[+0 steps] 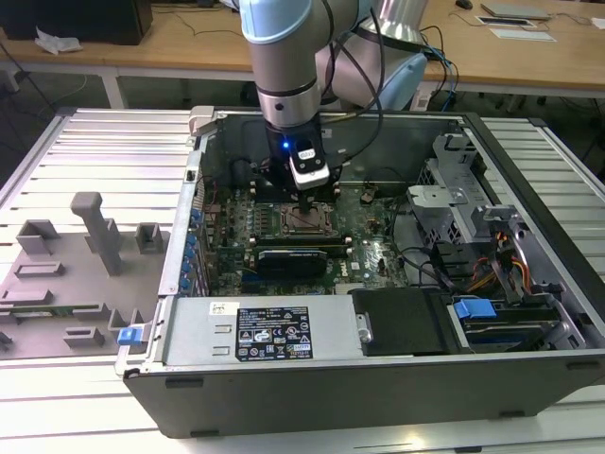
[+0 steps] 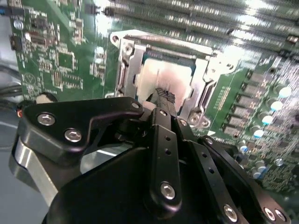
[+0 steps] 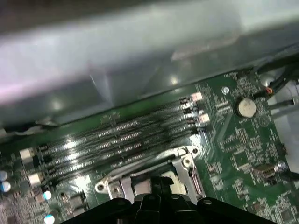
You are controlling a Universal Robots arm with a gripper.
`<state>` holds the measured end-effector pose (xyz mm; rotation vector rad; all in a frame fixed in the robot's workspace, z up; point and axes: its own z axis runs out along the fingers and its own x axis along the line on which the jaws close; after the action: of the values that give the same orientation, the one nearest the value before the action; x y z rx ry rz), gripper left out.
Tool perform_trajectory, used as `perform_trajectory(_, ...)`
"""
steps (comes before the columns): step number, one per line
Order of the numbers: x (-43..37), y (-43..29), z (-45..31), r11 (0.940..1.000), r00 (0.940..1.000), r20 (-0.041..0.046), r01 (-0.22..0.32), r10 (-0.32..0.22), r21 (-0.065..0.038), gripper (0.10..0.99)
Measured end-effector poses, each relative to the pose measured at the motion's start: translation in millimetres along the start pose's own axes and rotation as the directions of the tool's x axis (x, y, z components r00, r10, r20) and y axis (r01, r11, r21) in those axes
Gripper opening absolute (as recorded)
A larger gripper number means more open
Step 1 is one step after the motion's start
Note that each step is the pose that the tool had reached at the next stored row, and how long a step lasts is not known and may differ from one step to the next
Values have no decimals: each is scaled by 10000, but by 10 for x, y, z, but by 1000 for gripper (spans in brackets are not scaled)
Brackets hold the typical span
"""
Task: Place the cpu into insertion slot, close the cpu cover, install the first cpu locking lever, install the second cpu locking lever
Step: 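Install the first cpu locking lever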
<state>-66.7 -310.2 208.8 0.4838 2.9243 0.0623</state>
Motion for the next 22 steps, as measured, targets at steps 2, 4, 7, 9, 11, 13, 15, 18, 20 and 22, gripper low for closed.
perform_trajectory(2,-16,-46,-1,10000,10000,12,7,-7,37,106)
perform_trajectory(4,-29,-85,-1,10000,10000,19,12,-12,57,106)
perform_trajectory(7,-30,-87,-2,9998,9998,8,208,-208,33,106)
perform_trajectory(9,-30,-87,-1,9979,9979,7,643,-643,48,106)
perform_trajectory(11,-30,-88,-2,9942,9943,12,1069,-1069,116,106)
perform_trajectory(13,-35,-85,-31,9905,9906,3,1368,-1368,108,106)
perform_trajectory(15,-43,-82,-78,9904,9904,4,1379,-1379,113,106)
perform_trajectory(18,-44,-81,-82,9904,9904,7,1379,-1379,111,106)
perform_trajectory(20,-44,-82,-83,9904,9905,5,1379,-1379,113,106)
perform_trajectory(22,-44,-82,-83,9904,9904,-89,1379,-1378,134,106)
